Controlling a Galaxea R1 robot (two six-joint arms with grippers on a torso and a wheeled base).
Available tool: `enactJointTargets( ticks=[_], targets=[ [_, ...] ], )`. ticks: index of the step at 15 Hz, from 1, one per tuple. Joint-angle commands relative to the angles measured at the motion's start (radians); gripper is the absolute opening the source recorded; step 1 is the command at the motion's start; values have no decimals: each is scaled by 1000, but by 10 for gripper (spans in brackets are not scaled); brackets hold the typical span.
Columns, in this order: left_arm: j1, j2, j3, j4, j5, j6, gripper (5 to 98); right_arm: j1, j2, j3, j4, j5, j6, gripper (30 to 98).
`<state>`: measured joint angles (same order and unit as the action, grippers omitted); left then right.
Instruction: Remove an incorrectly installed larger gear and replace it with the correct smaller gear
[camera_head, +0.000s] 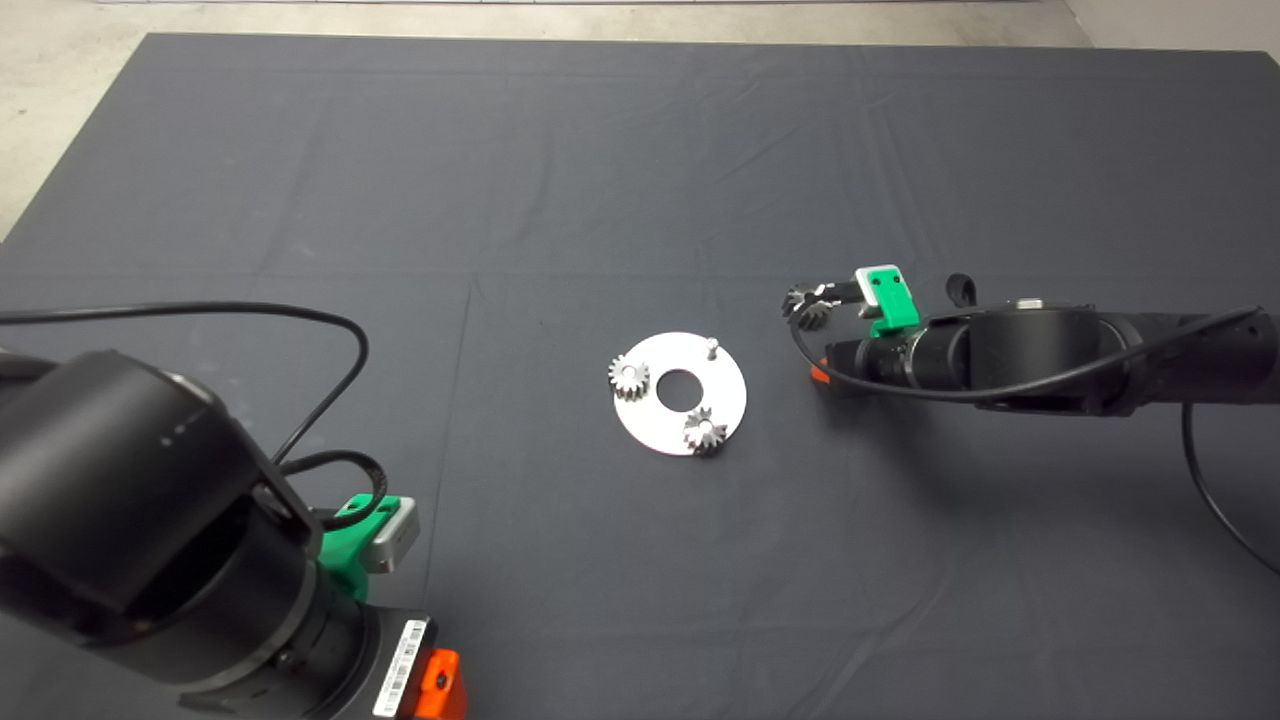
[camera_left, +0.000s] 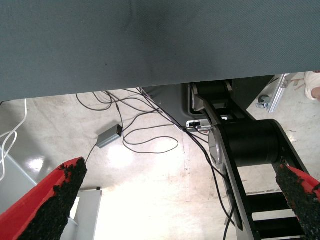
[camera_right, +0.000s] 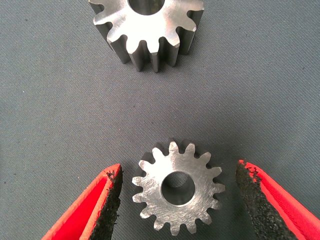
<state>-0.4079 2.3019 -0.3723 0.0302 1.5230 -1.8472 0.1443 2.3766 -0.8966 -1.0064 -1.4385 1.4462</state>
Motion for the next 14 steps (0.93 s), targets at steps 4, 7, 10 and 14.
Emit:
enactJointTargets(
  ticks=[4, 7, 10, 14],
  targets=[
    [-12, -4, 15, -16, 3, -4, 976, 17, -12, 13, -29, 3, 10, 607],
    [-12, -5, 14, -16, 4, -6, 976, 17, -20, 15, -28, 4, 11, 579],
    [-11, -5, 14, -16, 5, -6, 976, 17, -26, 19, -28, 4, 12, 560],
    [-12, -5, 14, -16, 5, -6, 976, 17, -38, 27, -28, 4, 31, 560]
  ],
)
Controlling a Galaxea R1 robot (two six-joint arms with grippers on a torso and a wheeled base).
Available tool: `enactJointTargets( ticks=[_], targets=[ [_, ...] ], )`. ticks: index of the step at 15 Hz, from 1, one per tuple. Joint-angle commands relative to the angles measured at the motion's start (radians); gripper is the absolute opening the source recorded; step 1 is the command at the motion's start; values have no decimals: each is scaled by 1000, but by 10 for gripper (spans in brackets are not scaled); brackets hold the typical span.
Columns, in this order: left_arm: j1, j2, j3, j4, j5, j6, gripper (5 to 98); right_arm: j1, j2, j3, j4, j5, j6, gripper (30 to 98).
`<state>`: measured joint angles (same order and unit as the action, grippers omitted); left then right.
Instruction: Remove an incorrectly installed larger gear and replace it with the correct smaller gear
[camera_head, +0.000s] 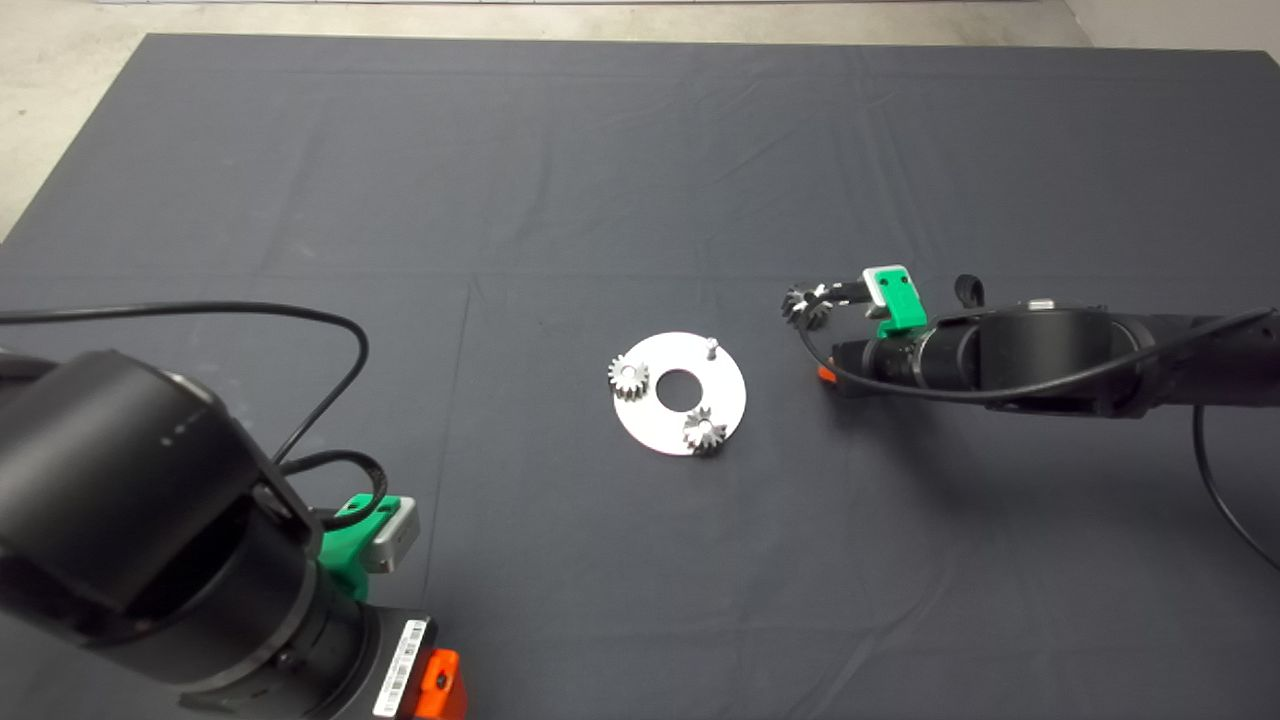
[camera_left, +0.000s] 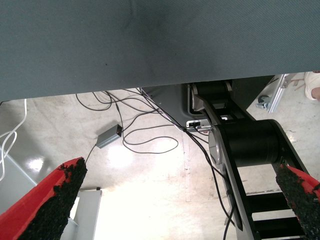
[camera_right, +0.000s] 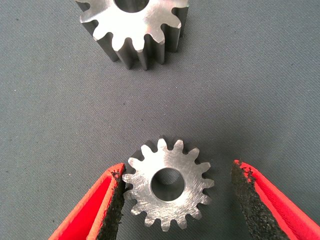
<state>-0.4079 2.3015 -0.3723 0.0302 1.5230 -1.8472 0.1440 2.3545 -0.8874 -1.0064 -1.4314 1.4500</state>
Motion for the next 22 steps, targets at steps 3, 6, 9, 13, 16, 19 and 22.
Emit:
enactJointTargets(
  ticks=[3, 6, 9, 13, 16, 19, 22],
  targets=[
    [-12, -4, 14, -16, 5, -6, 976, 17, -17, 24, -28, -3, 30, 560],
    [-11, -4, 14, -16, 3, -6, 976, 16, -17, 24, -28, -3, 30, 560],
    [-11, -4, 14, -16, 3, -6, 976, 16, -17, 24, -28, -3, 32, 560],
    [-12, -4, 14, -16, 3, -6, 976, 9, -17, 24, -28, -3, 32, 511],
    [-11, -4, 14, -16, 3, -6, 976, 8, -17, 24, -27, -3, 32, 511],
    [-12, -4, 14, -16, 3, -6, 976, 6, -17, 24, -26, -3, 33, 511],
    [-12, -4, 14, -16, 3, -6, 976, 5, -17, 23, -28, -3, 35, 511]
  ],
)
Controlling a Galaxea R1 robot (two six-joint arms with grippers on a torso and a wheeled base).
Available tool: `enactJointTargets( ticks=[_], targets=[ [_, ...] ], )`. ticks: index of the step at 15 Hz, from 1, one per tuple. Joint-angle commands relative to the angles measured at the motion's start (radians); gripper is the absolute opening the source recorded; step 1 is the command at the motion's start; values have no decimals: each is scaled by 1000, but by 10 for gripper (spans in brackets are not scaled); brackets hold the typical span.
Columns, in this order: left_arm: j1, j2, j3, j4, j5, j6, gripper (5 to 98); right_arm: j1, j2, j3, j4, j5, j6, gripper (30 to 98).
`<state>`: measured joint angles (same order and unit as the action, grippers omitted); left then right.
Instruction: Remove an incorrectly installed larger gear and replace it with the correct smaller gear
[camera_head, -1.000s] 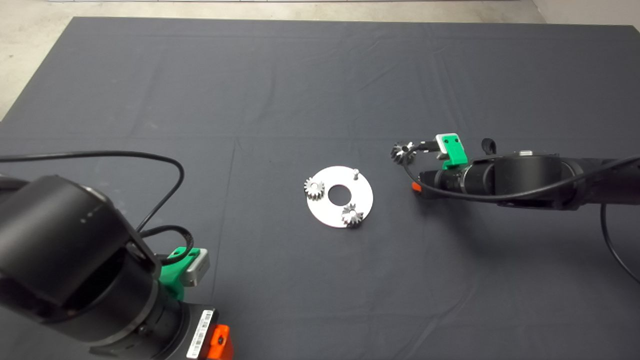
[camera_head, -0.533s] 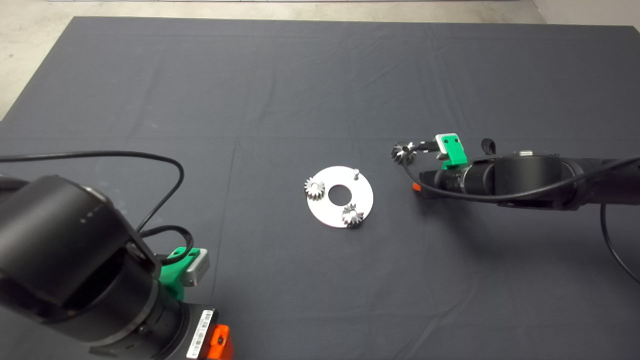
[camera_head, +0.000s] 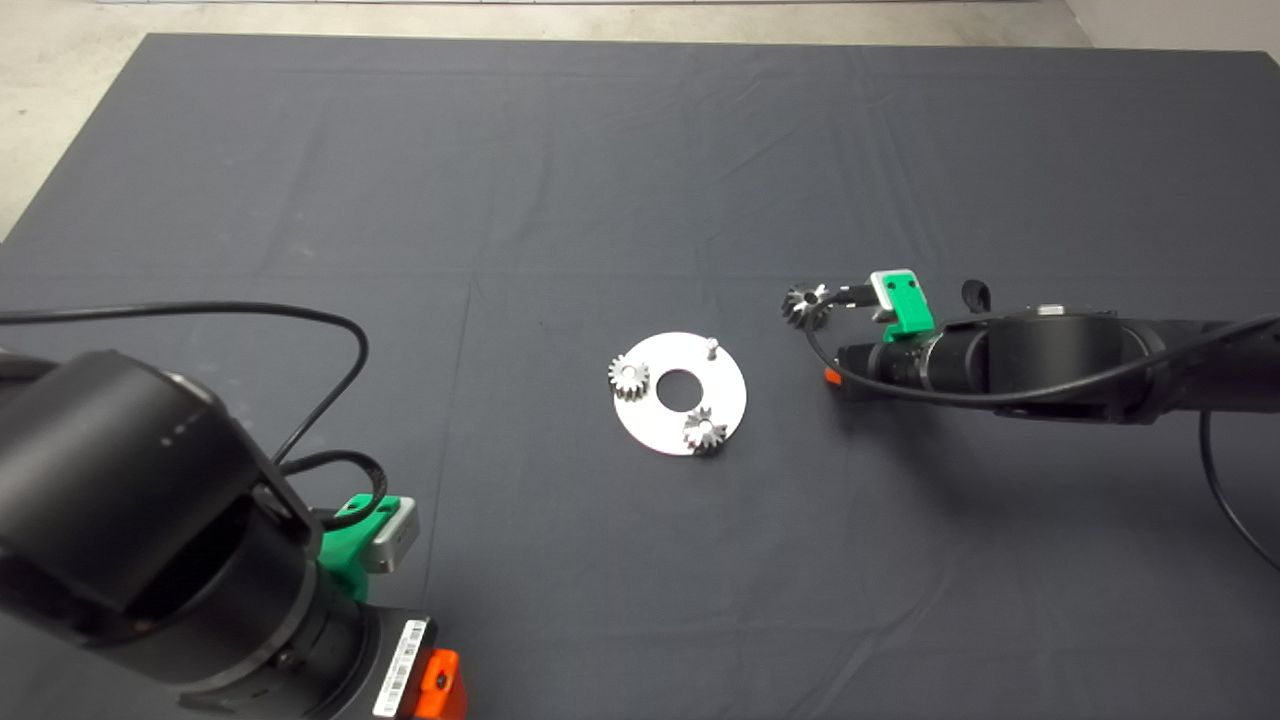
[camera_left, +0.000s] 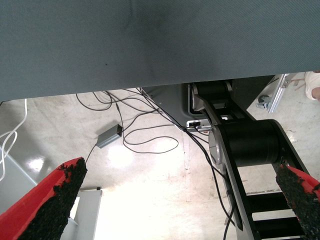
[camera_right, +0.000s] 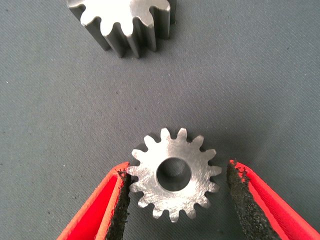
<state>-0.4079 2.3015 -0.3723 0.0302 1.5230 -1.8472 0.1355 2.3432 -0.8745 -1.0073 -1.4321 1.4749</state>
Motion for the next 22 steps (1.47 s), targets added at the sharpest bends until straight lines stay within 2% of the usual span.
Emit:
enactJointTargets(
  ticks=[1, 3, 7, 9, 10, 12, 13, 19, 22],
  targets=[
    [-11, -4, 14, -16, 3, -6, 976, 12, -6, 10, -27, -2, 13, 511],
    [-12, -4, 14, -16, 3, -6, 976, 9, -10, 10, -27, -2, 18, 469],
    [-11, -4, 14, -16, 3, -6, 976, 9, -31, 10, -26, 5, 19, 458],
    [-12, -4, 14, -16, 3, -6, 976, 9, -47, 3, -25, 69, 19, 458],
    [-11, -4, 14, -16, 3, -6, 976, 9, -51, 0, -27, 93, 18, 458],
    [-11, -4, 14, -17, 3, -6, 976, 9, -47, -3, -25, 99, 16, 456],
    [-12, -4, 14, -16, 3, -6, 976, 7, -44, -4, -27, 99, 14, 431],
    [-11, -4, 15, -18, 2, -6, 976, 1, -47, -6, -26, 108, 10, 422],
    [-11, -4, 15, -16, 2, -7, 976, 1, -46, -6, -25, 128, 10, 414]
  ],
)
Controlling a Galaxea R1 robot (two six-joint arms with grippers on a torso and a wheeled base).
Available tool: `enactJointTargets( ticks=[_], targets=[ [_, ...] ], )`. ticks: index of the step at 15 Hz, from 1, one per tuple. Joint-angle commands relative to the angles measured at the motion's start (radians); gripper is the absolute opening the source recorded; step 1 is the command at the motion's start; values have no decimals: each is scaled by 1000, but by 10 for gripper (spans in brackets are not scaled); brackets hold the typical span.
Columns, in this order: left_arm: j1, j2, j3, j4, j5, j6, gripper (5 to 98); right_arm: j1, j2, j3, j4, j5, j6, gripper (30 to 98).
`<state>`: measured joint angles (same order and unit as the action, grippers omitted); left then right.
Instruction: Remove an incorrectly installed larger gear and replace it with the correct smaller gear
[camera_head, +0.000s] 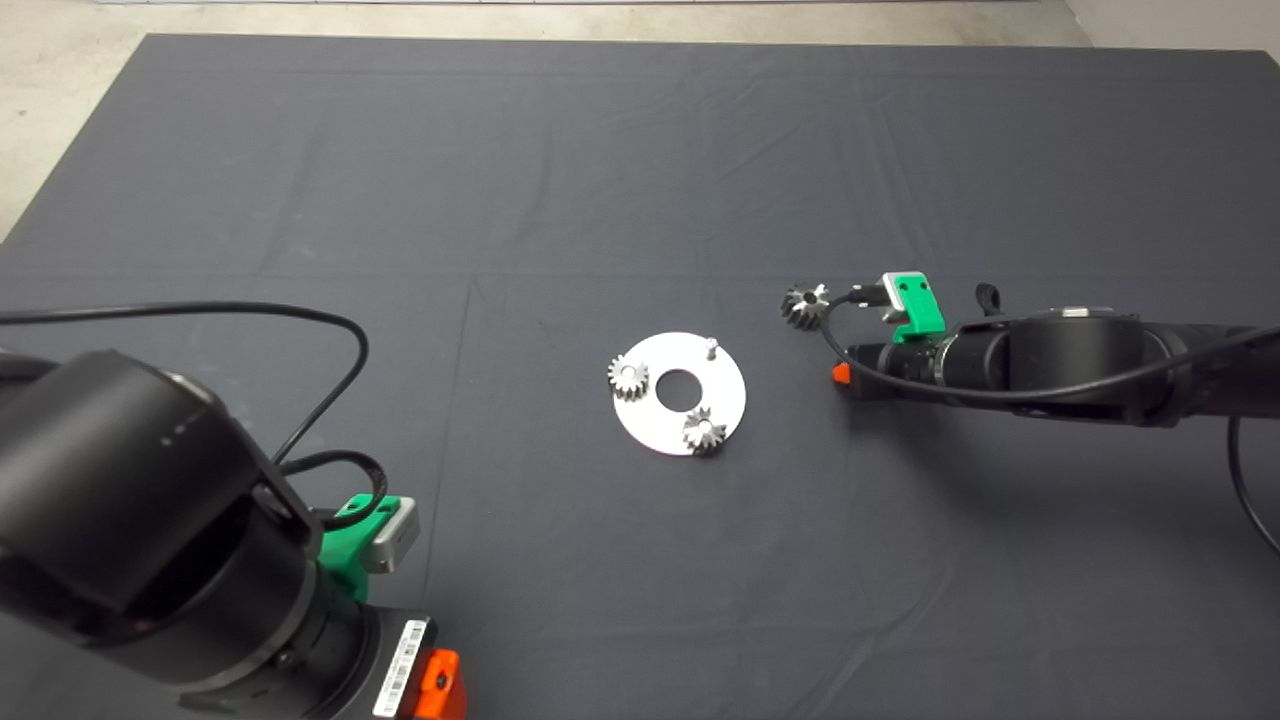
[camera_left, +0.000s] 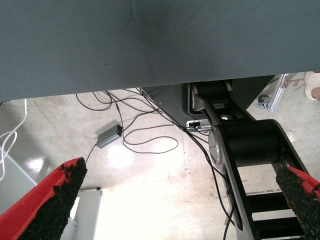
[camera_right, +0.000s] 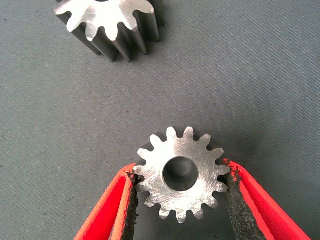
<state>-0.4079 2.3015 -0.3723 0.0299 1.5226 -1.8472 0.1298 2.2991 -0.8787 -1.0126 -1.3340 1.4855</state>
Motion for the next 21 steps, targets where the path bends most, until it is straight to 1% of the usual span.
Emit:
enactJointTargets(
  ticks=[1, 9, 13, 14, 16, 17, 18, 19, 21],
  targets=[
    [-11, -4, 15, -18, 2, -7, 976, 7, -3, -2, -20, 30, -1, 414],
    [-11, -4, 15, -16, 4, -7, 976, 10, 1, 2, -14, 30, -5, 393],
    [-11, -4, 15, -16, 4, -7, 976, 16, 3, 3, -5, 30, -19, 391],
    [-11, -3, 15, -17, 4, -7, 976, 23, 4, 8, 17, 29, -35, 391],
    [-11, -3, 15, -18, 4, -6, 976, 65, 7, 11, 118, 27, -102, 385],
    [-11, -3, 15, -16, 5, -6, 976, 80, 6, 12, 150, 23, -128, 385],
    [-11, -3, 15, -18, 5, -6, 976, 96, 4, 21, 169, 19, -139, 385],
    [-11, -3, 15, -16, 5, -6, 976, 128, 1, 43, 195, 18, -145, 385],
    [-11, -3, 15, -16, 5, -6, 976, 173, 2, 60, 268, 14, -179, 382]
  ],
)
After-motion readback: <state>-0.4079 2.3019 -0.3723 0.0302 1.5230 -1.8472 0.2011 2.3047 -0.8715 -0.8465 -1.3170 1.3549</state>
